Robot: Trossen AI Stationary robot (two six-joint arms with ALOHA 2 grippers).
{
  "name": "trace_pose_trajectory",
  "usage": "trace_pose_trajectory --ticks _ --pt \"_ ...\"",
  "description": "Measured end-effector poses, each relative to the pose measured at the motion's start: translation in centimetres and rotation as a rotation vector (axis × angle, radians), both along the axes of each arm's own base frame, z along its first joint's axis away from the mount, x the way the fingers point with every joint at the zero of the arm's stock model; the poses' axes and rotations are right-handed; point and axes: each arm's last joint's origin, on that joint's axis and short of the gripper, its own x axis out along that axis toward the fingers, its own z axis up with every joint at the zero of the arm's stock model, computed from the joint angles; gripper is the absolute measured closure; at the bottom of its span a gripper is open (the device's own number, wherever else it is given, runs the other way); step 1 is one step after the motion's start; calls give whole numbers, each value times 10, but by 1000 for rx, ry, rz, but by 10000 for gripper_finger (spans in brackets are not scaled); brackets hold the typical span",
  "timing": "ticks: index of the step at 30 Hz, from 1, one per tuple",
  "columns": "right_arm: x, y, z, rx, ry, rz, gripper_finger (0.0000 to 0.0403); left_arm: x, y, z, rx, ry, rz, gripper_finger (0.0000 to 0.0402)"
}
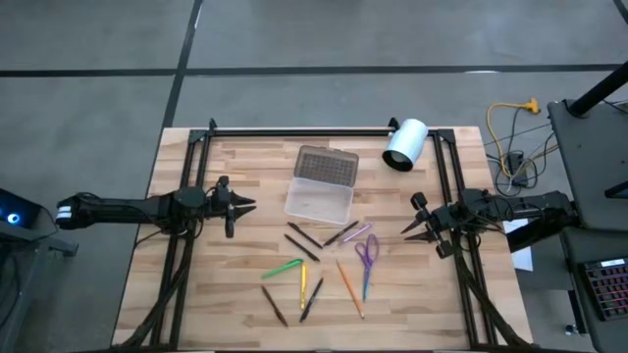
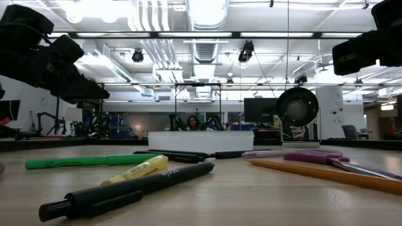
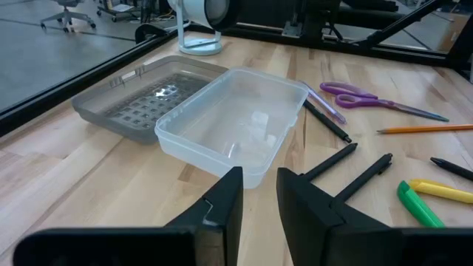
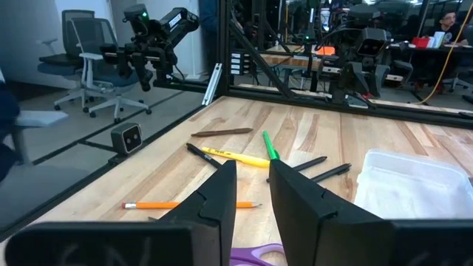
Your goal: Pick & place school supplies into a supply box
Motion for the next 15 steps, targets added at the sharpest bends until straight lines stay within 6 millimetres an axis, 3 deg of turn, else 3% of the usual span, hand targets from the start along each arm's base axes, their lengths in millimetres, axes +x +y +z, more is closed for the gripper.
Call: trace_pose_trajectory --ticks 9,15 --pt "0 0 0 -27 -14 1 332 0 0 0 0 0 0 332" --pt "0 0 11 -83 -159 0 323 0 0 0 0 0 0 332"
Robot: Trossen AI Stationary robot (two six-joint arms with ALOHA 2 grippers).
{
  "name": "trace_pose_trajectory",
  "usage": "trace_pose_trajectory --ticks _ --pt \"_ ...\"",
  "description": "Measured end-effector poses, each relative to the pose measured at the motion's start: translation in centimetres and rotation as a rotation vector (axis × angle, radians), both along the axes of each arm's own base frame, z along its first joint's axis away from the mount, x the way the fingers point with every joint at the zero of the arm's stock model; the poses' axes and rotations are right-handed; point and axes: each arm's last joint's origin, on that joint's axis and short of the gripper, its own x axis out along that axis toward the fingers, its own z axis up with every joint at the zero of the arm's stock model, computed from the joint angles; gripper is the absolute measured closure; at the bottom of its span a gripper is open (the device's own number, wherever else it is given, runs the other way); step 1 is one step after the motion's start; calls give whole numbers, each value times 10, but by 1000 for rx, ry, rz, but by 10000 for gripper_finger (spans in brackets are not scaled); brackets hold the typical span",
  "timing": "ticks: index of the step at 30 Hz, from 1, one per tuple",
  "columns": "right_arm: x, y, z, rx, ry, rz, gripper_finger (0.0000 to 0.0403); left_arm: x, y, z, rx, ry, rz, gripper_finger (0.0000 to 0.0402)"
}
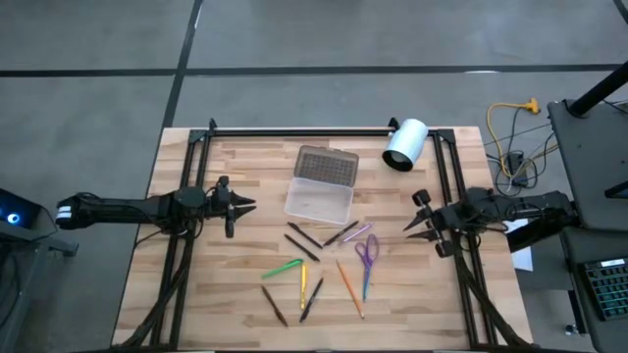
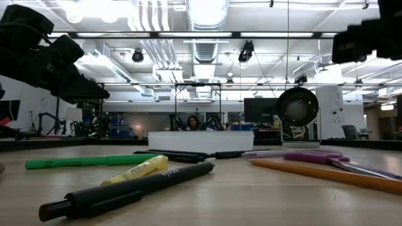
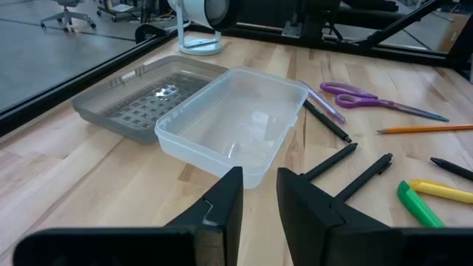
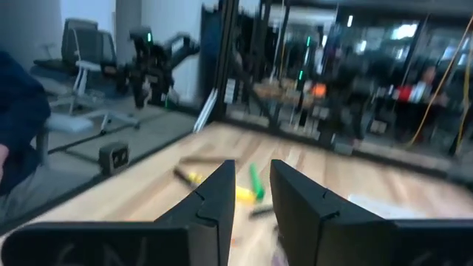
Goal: Pick & place school supplies into a supply box
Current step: Put the purple scissors into the supply box
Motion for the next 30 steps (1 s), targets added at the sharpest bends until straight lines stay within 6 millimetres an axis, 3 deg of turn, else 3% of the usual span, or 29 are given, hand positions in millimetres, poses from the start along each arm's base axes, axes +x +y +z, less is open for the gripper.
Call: trace_pose_trajectory --ticks 11,20,25,30 --pt "-6 -1 29 -155 -388 -46 331 0 0 0 0 0 0 332" --pt "-26 -4 61 -379 -873 -260 335 0 0 0 0 0 0 332" --pt "-42 -6 74 -352 -1080 -322 335 0 0 0 0 0 0 332" --pt "-47 -6 78 -271 -1130 -291 335 0 0 0 0 0 0 332"
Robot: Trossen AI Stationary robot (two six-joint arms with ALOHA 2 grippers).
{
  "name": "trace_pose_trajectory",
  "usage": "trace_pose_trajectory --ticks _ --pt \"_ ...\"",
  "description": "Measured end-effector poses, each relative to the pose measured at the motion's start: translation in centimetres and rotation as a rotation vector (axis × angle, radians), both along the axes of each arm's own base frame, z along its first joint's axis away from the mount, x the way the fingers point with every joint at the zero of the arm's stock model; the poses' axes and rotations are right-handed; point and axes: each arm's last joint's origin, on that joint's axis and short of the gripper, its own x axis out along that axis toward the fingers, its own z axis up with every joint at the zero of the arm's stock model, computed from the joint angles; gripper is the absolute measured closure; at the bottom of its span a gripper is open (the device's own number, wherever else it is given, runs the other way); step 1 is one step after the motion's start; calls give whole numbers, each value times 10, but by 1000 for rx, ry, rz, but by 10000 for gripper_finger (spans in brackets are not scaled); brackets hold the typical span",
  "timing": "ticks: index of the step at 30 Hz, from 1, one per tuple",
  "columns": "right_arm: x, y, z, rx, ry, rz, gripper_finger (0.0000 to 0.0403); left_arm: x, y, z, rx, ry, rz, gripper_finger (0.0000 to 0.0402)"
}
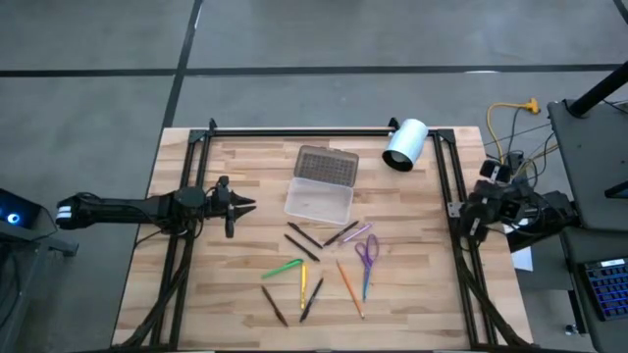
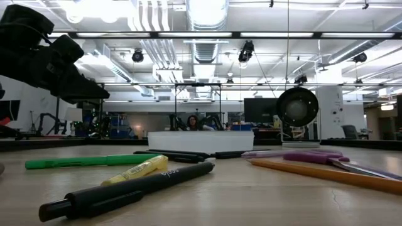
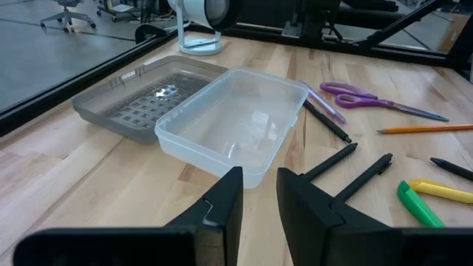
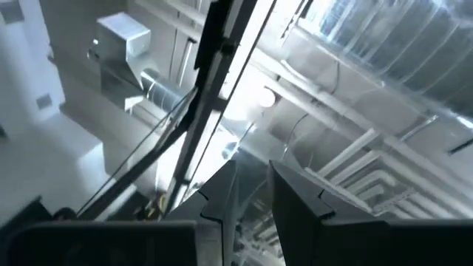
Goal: Pick & place school supplies into a supply box
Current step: Put the purple scissors into the supply box
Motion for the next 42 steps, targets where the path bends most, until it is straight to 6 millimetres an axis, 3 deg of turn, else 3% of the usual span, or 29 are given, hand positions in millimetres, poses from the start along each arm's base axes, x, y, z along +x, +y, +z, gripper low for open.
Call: trace_pose_trajectory --ticks 9,14,27,33,42 --pt "-4 0 7 58 4 108 335 0 0 0 0 0 0 332" --pt "-4 0 8 47 -8 86 335 0 0 0 0 0 0 332" --pt "-14 -2 34 130 -15 217 335 0 0 0 0 0 0 332" --pt "-10 -7 61 296 126 115 335 0 0 0 0 0 0 332" --pt "19 -17 113 645 443 -217 335 0 0 0 0 1 0 332"
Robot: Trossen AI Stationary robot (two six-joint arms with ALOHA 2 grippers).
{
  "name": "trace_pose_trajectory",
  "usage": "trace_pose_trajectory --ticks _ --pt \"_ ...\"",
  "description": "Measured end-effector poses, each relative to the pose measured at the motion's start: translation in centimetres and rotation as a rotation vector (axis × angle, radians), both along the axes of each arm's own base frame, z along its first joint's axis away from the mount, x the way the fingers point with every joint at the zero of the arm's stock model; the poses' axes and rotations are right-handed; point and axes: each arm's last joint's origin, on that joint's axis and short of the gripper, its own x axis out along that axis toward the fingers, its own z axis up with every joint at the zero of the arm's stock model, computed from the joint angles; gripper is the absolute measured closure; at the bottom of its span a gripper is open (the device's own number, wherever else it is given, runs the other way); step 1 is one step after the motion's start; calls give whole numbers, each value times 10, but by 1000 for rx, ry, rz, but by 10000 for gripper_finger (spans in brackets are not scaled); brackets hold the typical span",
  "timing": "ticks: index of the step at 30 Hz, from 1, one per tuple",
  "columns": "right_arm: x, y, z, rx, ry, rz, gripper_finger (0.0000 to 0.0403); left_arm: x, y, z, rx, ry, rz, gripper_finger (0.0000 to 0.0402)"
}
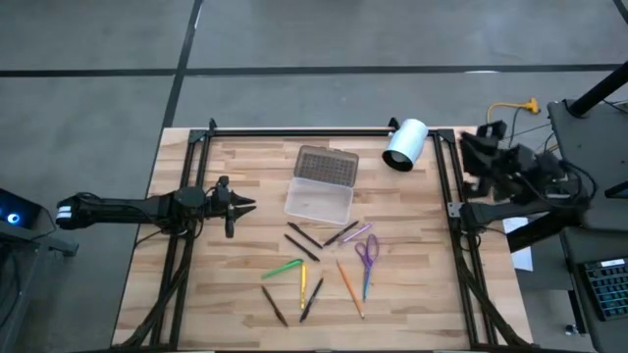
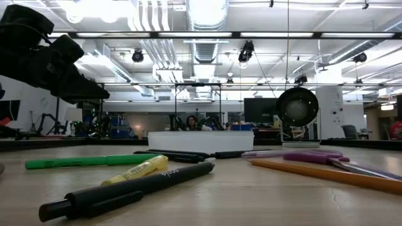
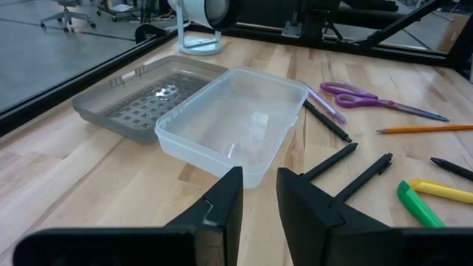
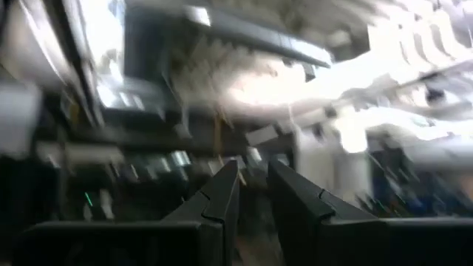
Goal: Pick & place school supplies into a supply box
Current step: Put the purple scissors into the supply box
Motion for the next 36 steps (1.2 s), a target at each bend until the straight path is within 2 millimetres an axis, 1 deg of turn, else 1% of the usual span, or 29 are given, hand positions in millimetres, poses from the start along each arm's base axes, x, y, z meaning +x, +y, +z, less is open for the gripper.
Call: trace_pose_trajectory --ticks 3,8,13,18,22,25,30,33,36 --pt "18 1 12 4 130 -28 335 0 0 0 0 0 1 332" --pt "47 4 28 -45 355 -43 335 0 0 0 0 0 1 332" --pt "74 7 35 -70 604 -38 335 0 0 0 0 0 0 332" --pt "101 9 40 -7 778 -18 335 0 0 0 0 0 1 332" --pt "121 11 38 83 898 -8 335 0 0 0 0 0 1 332" --pt "135 13 30 115 1007 -14 335 0 0 0 0 0 0 332" --pt "158 16 11 100 1190 -8 335 0 0 0 0 0 0 332" --pt "172 19 1 55 1274 56 335 0 0 0 0 0 1 332" --pt "184 23 -8 17 1353 162 335 0 0 0 0 0 1 332"
